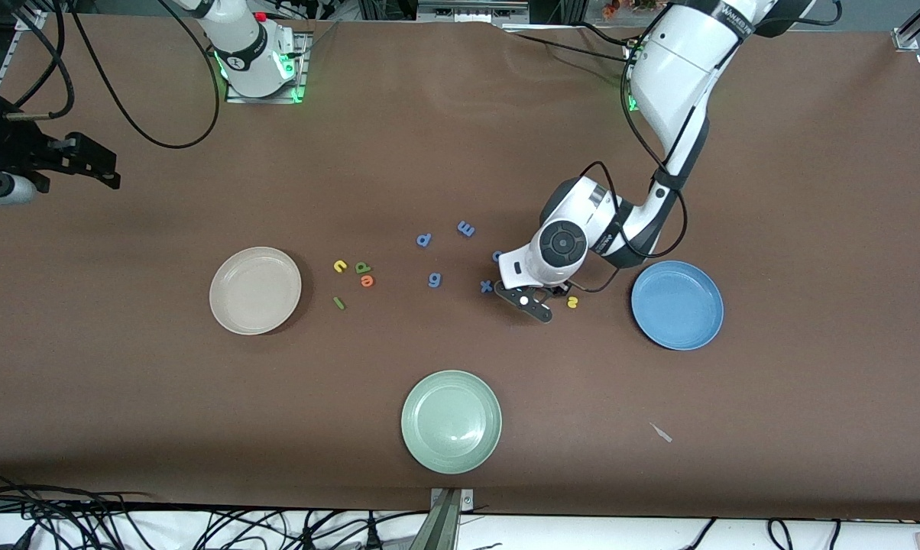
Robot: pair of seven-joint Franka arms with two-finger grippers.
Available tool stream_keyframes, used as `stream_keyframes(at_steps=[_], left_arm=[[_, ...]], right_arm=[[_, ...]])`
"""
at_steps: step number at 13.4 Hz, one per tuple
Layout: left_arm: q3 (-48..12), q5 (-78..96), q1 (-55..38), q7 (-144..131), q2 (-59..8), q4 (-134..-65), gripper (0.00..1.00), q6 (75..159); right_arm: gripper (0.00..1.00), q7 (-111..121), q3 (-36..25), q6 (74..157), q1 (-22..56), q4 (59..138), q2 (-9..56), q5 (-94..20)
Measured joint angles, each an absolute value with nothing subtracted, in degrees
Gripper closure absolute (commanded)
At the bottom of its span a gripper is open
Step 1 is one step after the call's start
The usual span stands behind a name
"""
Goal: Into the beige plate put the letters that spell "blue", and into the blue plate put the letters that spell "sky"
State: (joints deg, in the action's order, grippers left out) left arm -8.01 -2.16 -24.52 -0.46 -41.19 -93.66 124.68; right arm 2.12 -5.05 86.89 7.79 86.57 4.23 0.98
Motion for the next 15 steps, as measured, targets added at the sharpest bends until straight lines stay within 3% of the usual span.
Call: stream_keyframes(at_steps=[3,6,7,8,15], left_arm=[[-6.8,-5.8,-22.1,3.6,-36.5,-92.7,1.0,115.7],[-6.3,-6.2,-13.6,16.6,-34.2,-92.8,1.0,113.7],[-6.2,-6.6,-10.4,21.1,-34.3,-92.9,0.67,113.7],[-6.1,-7.2,-7.6,24.4,-34.4,-93.1,0.01,113.7],[-10.0,-7.6,-5.2,20.5,-33.9,-93.5,0.0,113.7]], right_arm=[[0.0,2.1,-5.0,87.7,8.1,86.6,8.9,0.9],[0.0,2.3,-4.7,87.7,9.0,86.6,10.9,0.7],[0.0,2.2,-4.5,88.0,9.7,86.6,11.7,0.2],[0.0,2.1,-4.4,89.1,10.3,86.6,12.7,-0.9],[0.0,-5.7,-4.2,96.5,17.2,86.6,20.5,-2.5]])
